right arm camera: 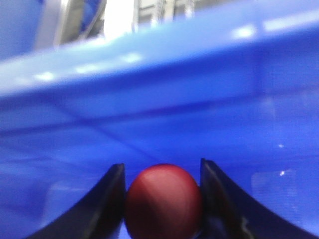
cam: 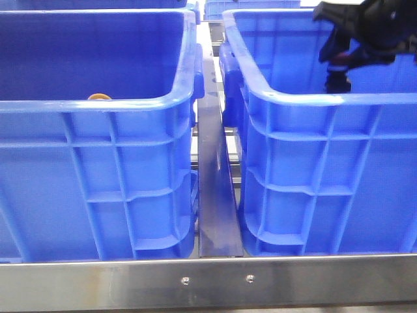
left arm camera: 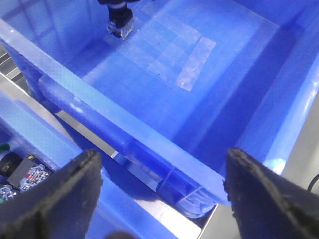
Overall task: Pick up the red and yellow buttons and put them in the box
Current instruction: 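Carry the red button with the right gripper and set it in the empty crate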
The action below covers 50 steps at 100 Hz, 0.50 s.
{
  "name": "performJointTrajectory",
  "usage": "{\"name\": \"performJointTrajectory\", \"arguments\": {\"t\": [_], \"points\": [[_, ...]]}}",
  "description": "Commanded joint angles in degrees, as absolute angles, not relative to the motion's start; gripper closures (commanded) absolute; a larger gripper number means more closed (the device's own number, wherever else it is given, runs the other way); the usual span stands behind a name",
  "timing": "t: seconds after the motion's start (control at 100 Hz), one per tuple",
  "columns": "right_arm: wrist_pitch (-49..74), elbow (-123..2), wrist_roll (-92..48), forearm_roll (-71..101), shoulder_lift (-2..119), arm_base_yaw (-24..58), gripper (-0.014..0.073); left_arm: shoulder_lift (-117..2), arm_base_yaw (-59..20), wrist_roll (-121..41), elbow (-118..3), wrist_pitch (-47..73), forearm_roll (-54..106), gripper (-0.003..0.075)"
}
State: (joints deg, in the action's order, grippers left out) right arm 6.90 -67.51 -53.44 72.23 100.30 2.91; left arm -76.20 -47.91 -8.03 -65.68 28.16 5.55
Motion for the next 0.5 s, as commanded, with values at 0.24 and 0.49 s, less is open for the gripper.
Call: {"name": "performJointTrajectory", "arguments": {"t": [0.24,0.49], "points": [[5.3,-70.3,-54.0,75.0,100.5,2.9,0.0307,-74.3,-48.4,-7.8,-67.5,23.5,6.1,0.0226],[5.6,-70.3,-54.0,75.1,100.5,2.9,0.0118,-74.3,-48.4,-7.8,-67.5,23.5,6.1,0.0226]]}}
